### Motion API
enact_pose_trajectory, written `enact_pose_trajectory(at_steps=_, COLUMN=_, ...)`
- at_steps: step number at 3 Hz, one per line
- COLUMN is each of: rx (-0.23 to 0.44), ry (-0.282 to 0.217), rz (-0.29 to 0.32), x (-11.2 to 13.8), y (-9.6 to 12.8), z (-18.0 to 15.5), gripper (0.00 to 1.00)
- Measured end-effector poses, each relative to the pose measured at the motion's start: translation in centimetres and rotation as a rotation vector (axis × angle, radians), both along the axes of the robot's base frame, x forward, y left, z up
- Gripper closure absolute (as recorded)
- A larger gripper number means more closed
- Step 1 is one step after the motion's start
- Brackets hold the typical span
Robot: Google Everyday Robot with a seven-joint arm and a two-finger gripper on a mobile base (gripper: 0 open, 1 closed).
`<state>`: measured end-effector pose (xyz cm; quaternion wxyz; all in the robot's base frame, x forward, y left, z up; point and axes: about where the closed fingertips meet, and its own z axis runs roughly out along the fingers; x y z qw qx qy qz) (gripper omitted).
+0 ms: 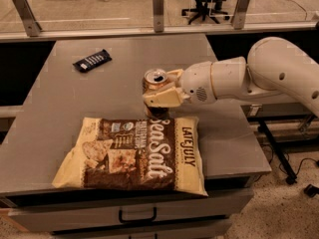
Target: Move orange can near brown chip bag
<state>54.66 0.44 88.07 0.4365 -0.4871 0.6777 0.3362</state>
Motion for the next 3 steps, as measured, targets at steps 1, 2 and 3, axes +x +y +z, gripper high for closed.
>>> enact_pose_trajectory(at_steps=1, rx=0.000, ry=0.000, rz=0.000, x=0.0, y=0.0, z=0.0, gripper=0.12)
enact_pose_trajectory(at_steps=2, rx=-0.022, ry=-0.005, rz=0.014, x=-1.0, y=-1.1, z=0.2, gripper=0.00)
enact_pose_trajectory(at_steps=3, rx=-0.084, ry=-0.076, rz=-0.036, x=-1.1, y=-5.2, z=3.6, gripper=0.00)
